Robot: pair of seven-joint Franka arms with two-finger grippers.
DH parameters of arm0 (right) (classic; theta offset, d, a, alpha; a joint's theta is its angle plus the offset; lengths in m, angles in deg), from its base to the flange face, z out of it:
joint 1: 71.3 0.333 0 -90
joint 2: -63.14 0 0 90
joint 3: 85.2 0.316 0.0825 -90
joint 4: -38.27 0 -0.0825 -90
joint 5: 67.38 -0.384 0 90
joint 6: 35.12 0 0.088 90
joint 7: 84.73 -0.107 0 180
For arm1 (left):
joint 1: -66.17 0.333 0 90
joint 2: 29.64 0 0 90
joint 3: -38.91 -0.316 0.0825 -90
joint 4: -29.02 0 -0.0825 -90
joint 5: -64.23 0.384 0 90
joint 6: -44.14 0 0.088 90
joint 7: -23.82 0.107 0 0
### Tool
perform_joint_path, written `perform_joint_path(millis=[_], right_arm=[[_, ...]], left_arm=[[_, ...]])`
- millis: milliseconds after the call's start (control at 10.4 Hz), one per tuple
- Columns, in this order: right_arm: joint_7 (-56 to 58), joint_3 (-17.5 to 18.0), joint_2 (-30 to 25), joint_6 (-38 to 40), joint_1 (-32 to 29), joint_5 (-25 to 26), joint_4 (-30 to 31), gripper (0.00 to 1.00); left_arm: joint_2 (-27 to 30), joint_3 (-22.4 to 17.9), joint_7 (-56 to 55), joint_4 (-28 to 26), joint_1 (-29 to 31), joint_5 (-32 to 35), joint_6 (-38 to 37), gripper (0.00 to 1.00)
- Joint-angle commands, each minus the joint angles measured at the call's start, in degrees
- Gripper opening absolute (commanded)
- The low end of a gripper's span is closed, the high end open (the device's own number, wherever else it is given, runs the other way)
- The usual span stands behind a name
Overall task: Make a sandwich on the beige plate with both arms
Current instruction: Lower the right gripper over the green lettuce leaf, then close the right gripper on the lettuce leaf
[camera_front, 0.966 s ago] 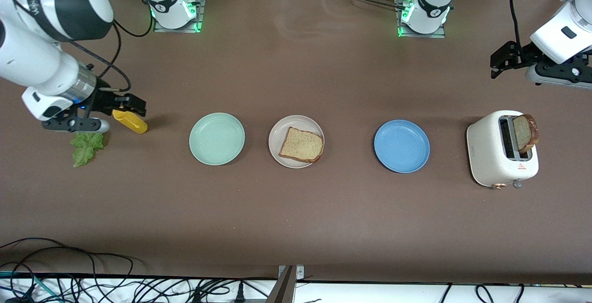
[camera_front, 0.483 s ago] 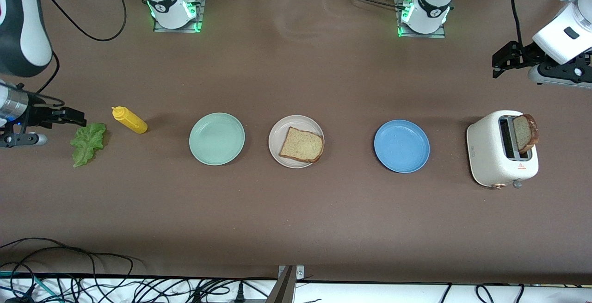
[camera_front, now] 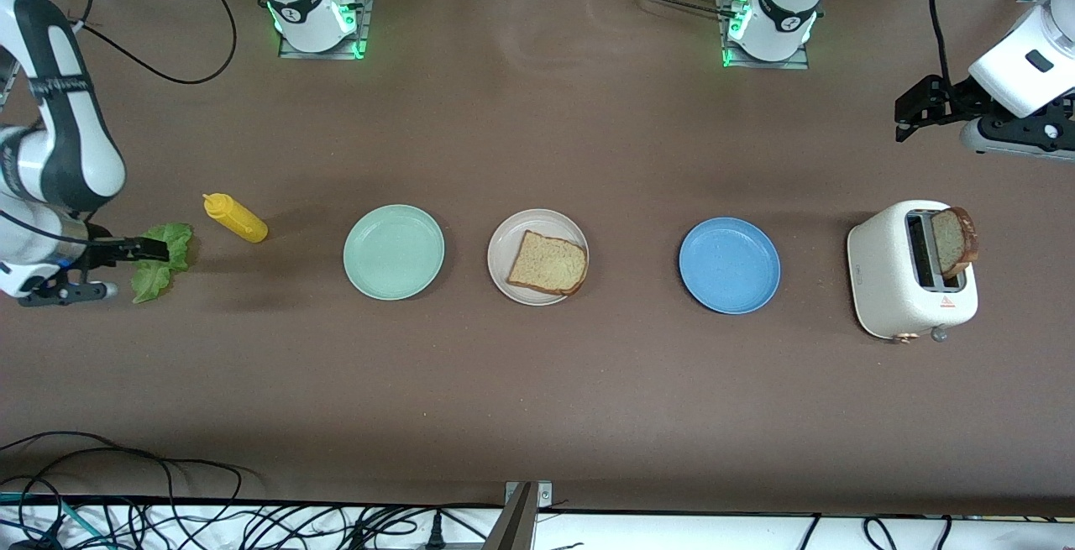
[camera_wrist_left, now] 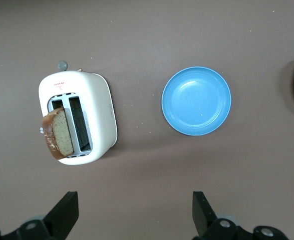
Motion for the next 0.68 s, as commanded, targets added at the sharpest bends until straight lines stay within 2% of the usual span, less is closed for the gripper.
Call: perform_joint_path(millis=[0, 386, 580], right_arm=[[0.3, -1.0, 2.3, -1.2, -0.6, 1.2, -0.8, 1.0], [0.7, -3.5, 4.2, -1.3, -0.7, 1.3, -0.8, 1.0], [0.7, -3.6, 4.9, -1.4, -0.7, 1.5, -0.8, 1.0]], left_arm=[[0.7, -0.1, 0.4, -0.3, 0.4, -1.3, -1.2, 1.0], [0.7, -0.1, 0.2, -0.3, 0.4, -1.3, -1.3, 1.0], [0.5, -0.2, 0.2, -0.2, 0.9, -1.3, -1.3, 1.0]])
